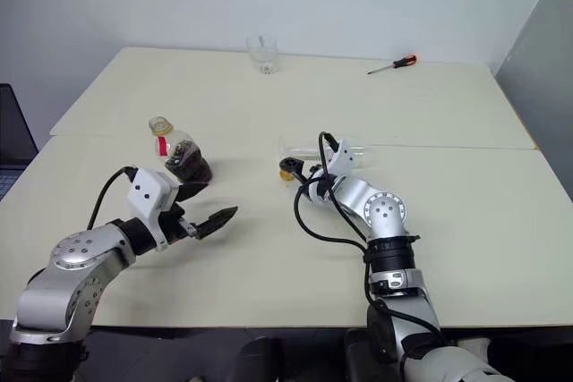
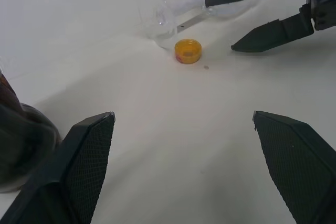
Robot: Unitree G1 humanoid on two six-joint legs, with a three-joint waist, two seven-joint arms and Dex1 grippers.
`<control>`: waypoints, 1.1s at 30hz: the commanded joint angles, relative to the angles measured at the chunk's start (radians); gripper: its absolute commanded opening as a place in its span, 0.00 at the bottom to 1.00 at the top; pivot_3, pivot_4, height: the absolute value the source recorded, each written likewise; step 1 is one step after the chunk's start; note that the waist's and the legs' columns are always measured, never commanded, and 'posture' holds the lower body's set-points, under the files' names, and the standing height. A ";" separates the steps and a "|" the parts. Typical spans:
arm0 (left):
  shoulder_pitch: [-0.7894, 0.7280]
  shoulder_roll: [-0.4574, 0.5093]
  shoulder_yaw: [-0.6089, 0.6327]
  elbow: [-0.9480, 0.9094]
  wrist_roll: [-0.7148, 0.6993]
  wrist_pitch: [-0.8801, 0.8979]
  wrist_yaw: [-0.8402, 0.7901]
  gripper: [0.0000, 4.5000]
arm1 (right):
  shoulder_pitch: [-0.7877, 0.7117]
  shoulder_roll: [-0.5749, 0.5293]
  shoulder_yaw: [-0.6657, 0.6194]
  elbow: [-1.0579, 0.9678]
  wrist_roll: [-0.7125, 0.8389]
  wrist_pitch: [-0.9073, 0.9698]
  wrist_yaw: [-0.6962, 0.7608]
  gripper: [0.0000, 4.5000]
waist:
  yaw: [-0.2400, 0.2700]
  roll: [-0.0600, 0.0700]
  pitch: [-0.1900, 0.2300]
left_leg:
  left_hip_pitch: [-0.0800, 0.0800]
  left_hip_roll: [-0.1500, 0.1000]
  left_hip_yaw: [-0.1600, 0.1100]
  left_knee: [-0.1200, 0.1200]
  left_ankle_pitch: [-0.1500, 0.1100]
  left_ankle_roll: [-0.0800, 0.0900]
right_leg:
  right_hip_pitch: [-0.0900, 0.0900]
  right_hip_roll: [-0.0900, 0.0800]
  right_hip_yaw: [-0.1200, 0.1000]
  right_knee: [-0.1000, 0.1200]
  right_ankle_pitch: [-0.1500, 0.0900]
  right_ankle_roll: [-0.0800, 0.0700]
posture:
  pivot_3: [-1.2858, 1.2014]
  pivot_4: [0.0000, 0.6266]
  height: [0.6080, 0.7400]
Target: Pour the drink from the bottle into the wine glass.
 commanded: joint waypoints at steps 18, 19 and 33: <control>-0.012 -0.018 -0.011 -0.018 0.018 -0.014 0.001 1.00 | -0.223 0.214 -0.039 0.186 -0.086 -0.296 0.037 1.00 | 0.001 0.000 0.000 | 0.000 0.000 0.000 0.000 0.000 0.000 | 0.000 0.000 0.000 0.000 0.001 -0.001 | 0.52 0.24 1.00; -0.013 -0.018 -0.013 -0.018 0.018 -0.014 0.001 1.00 | -0.231 0.216 -0.040 0.200 -0.087 -0.301 0.037 1.00 | 0.001 0.000 0.000 | 0.000 0.000 0.000 0.000 0.000 0.000 | 0.000 0.000 0.000 0.000 0.001 -0.001 | 0.52 0.24 1.00; -0.028 -0.016 -0.017 -0.028 0.021 -0.001 0.008 1.00 | -0.383 0.231 -0.142 0.455 -0.108 -0.456 0.114 1.00 | 0.003 0.001 0.000 | 0.000 0.000 0.000 -0.002 0.000 0.000 | 0.000 0.001 0.000 0.000 0.000 -0.001 | 0.52 0.24 1.00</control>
